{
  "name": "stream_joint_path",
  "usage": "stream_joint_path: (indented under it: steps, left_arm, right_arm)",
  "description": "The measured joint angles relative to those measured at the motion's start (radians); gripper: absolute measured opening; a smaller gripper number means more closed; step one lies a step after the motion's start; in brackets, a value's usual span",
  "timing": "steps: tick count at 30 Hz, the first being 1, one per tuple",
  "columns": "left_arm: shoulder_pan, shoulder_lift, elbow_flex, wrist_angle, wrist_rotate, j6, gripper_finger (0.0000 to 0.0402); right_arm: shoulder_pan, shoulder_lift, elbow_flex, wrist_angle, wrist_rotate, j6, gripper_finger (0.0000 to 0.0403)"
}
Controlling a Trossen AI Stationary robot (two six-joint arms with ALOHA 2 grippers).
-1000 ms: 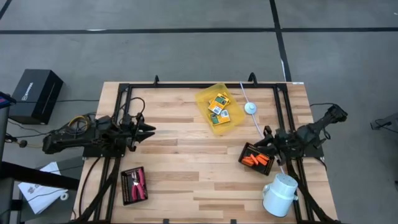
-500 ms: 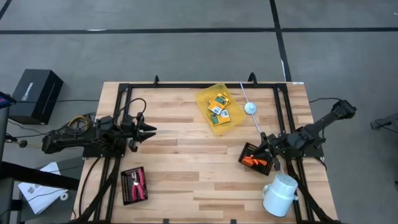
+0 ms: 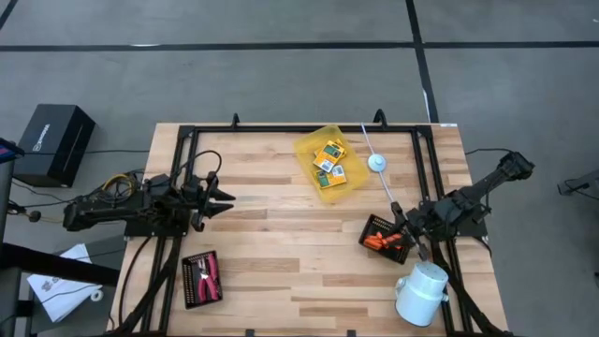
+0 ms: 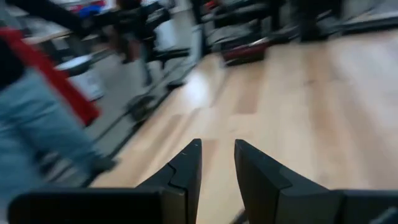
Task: Pick & Place School Supplies
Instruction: Return to Home Position
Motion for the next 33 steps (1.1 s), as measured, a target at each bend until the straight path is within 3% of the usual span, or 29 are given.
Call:
stream_joint_path:
  steps: [5,23,29,33]
  left_arm:
    - [0.000,0.000,0.000,0.006,0.000,0.000,0.0111]
    - [0.000,-0.041,0.000,0.006,0.001,0.000,0.0111]
    - [0.000,-0.066,0.000,0.054,0.001,0.000,0.0111]
    - [0.000,-0.066,0.000,0.053,0.003,0.000,0.0111]
  right_arm:
    - [0.001,0.001,0.000,-0.026,-0.189,0.025,0.0088]
    - [-0.014,-0.023,-0.001,-0.019,-0.199,0.029,0.0088]
    - [-0.223,-0.207,-0.018,0.033,-0.229,0.029,0.0088]
    - [-0.407,-0.204,-0.018,0.114,-0.225,0.029,0.0088]
